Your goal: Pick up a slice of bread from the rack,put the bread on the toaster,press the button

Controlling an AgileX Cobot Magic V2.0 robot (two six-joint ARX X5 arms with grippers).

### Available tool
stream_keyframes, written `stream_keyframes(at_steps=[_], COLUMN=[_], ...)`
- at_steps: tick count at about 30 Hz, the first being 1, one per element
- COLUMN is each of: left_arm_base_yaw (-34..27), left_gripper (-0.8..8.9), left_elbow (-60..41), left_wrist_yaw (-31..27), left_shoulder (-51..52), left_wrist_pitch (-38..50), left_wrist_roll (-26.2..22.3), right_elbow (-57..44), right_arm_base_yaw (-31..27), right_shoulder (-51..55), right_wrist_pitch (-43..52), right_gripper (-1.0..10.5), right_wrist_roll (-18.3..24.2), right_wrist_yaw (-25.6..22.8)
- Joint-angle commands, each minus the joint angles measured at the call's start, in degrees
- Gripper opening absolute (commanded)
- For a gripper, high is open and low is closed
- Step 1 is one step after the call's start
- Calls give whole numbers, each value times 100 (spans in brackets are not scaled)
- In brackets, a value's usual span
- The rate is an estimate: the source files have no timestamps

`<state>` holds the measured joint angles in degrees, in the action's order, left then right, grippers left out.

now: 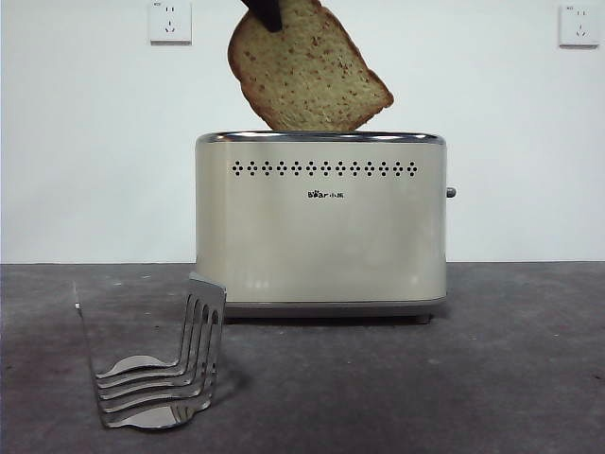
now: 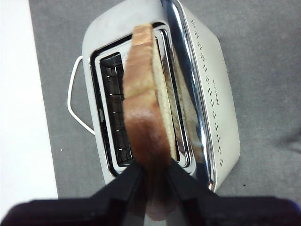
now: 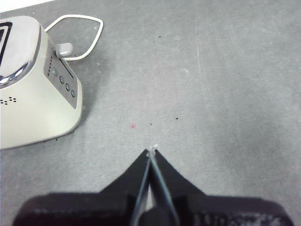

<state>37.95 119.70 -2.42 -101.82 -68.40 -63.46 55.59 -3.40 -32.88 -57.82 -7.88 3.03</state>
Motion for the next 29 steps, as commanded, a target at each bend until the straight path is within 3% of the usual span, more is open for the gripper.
stream_keyframes(at_steps=[1,9,29], left_arm_base_yaw=[2,74,170], left_gripper=[-9,-9,-10], left_elbow=[20,20,20], left_wrist_yaw=[-22,-352,-363], left_shoulder=[70,92,-422], left_wrist_pitch=[-59,-61,81], left_wrist_roll=[188,240,321], right_elbow=[13,13,13], right_arm_base_yaw=[4,4,4], right_shoulder=[4,4,4], right_wrist_pitch=[31,39,52], right_gripper=[1,1,1], right_wrist_roll=[50,50,66], right_wrist_yaw=[-2,-2,2])
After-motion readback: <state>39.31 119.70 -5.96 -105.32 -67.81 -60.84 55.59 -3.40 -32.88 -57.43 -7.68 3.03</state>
